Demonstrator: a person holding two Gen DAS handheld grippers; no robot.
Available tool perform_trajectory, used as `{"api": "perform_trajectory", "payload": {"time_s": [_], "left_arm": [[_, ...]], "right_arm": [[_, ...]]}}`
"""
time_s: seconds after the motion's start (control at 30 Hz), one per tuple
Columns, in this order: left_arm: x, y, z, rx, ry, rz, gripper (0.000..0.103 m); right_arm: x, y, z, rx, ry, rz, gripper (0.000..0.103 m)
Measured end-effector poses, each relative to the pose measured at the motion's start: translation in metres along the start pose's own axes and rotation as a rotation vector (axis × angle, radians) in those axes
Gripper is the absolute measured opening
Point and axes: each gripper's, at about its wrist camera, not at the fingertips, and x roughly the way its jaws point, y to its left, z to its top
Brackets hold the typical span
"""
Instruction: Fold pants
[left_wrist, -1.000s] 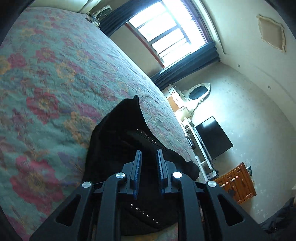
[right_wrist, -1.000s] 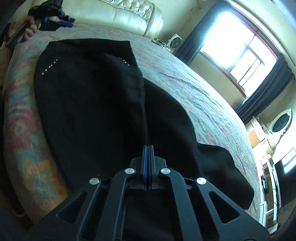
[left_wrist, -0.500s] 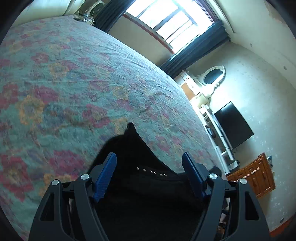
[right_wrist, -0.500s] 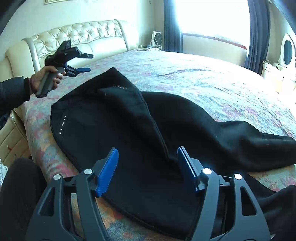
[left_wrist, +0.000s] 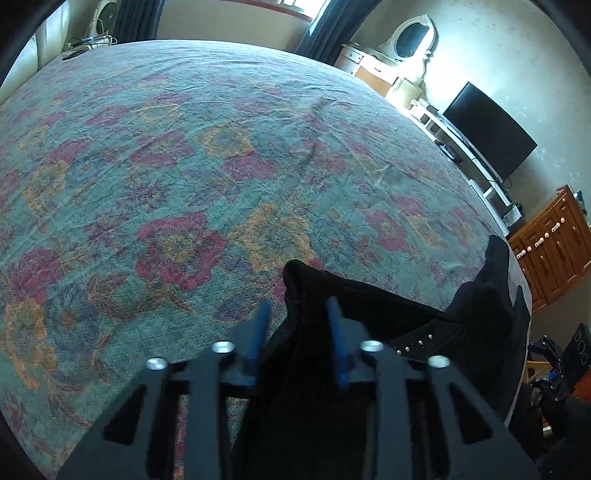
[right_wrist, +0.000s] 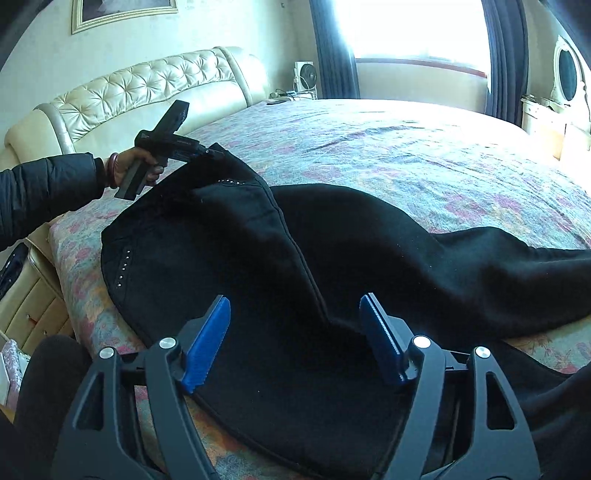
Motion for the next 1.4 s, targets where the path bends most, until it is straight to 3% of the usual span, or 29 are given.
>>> {"api": "perform_trajectory", "payload": {"time_s": [0.1,0.27,0.4,0.47,0.57,0.7,0.73,0.8,0.9,1.0,1.13,1.2,1.27,1.4], "left_arm": [[-0.008,-0.017,-0.007,0.078,-0.015,-0.006,0.007],[-0.07,-0.051,-0.026,0.138,-0.21,-0.109,0.007],[-0.127,-0.077,-0.08,0.184,-0.302,-0.215,0.007],[-0.148,-0.081,-0.115,0.179,-0.316,-0.225,0.007],[-0.163,-0.062,-0.174,0.077,-0.288,-0.19,0.009],[-0.176,-0.014,-0.244,-0.204,-0.243,-0.072,0.031],[-0.182,-0.006,-0.259,-0.283,-0.262,-0.046,0.038],[-0.193,-0.005,-0.28,-0.403,-0.313,-0.063,0.056],[-0.201,-0.029,-0.289,-0.468,-0.413,-0.078,0.072],[-0.19,-0.047,-0.285,-0.577,-0.467,-0.138,0.074],[-0.149,-0.06,-0.278,-0.751,-0.393,-0.153,0.074],[-0.133,-0.07,-0.273,-0.777,-0.359,-0.106,0.074],[-0.127,-0.077,-0.269,-0.776,-0.38,-0.052,0.074],[-0.124,-0.076,-0.263,-0.851,-0.433,-0.047,0.074]], "right_arm": [[-0.003,0.001,0.0,0.01,-0.014,-0.006,0.073],[-0.019,-0.002,0.001,0.03,-0.051,-0.019,0.079],[-0.034,-0.002,0.0,0.052,-0.063,-0.023,0.079],[-0.041,-0.003,-0.003,0.069,-0.07,-0.021,0.079],[-0.048,-0.005,-0.003,0.12,-0.079,-0.016,0.08],[-0.053,-0.006,-0.002,0.197,-0.074,0.021,0.08],[-0.056,-0.005,-0.003,0.209,-0.075,0.025,0.08],[-0.059,-0.005,-0.006,0.242,-0.075,0.043,0.08],[-0.06,-0.004,-0.013,0.299,-0.067,0.061,0.081],[-0.059,-0.006,-0.022,0.361,-0.057,0.085,0.081],[-0.06,-0.007,-0.032,0.42,-0.045,0.103,0.081],[-0.063,-0.008,-0.034,0.431,-0.041,0.104,0.081],[-0.066,-0.009,-0.037,0.441,-0.045,0.106,0.081],[-0.07,-0.012,-0.04,0.453,-0.05,0.108,0.081]]}}
